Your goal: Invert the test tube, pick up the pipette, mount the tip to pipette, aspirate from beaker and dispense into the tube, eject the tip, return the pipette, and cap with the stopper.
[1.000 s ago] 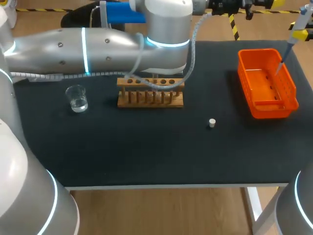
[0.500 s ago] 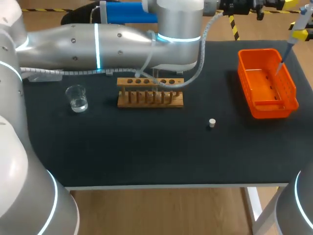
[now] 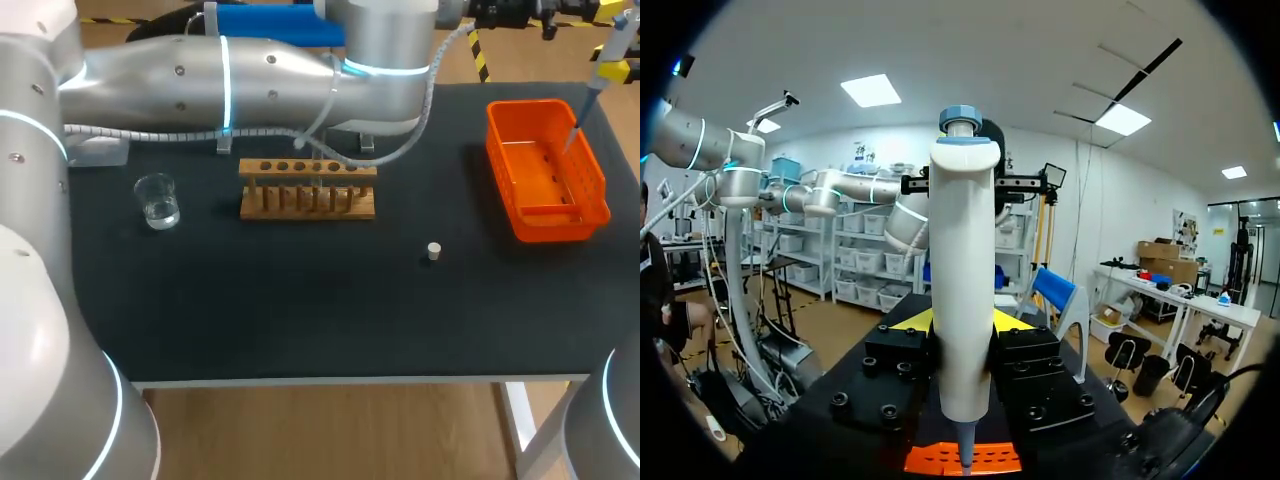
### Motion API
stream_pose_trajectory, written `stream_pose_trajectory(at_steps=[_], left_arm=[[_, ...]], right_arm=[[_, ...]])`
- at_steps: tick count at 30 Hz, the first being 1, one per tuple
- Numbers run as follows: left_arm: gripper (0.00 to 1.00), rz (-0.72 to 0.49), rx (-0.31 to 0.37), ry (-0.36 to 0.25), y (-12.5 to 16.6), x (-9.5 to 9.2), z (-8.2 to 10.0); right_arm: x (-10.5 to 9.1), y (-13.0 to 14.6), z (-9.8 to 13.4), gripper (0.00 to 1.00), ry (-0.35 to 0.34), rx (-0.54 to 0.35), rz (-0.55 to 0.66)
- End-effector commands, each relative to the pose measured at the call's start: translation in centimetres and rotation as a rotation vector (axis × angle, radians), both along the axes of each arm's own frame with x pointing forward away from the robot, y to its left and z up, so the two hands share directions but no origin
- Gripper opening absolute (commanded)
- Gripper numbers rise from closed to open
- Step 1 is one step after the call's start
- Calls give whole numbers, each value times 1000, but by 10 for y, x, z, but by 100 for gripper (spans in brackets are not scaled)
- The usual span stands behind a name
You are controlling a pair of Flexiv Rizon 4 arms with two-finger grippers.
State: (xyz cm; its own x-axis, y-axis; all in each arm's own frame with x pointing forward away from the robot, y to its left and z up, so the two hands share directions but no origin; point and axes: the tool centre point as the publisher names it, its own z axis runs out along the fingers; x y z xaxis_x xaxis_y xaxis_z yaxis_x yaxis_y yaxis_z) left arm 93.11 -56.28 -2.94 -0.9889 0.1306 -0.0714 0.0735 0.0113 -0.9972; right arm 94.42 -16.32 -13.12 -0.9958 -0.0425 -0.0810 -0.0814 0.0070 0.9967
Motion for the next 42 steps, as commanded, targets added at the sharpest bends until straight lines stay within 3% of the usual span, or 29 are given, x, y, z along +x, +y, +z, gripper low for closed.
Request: stream_pose_trajectory(at_steps=[1, 7, 42], left_arm=[[0, 4, -1, -13, -5, 3, 0], [0, 1, 0, -32, -10, 2, 0], [0, 27, -7, 2, -10, 2, -10]], right_arm=[[0, 0, 1, 0, 0, -3, 1], [0, 0, 1, 0, 0, -3, 1], [0, 0, 1, 0, 0, -3, 1]])
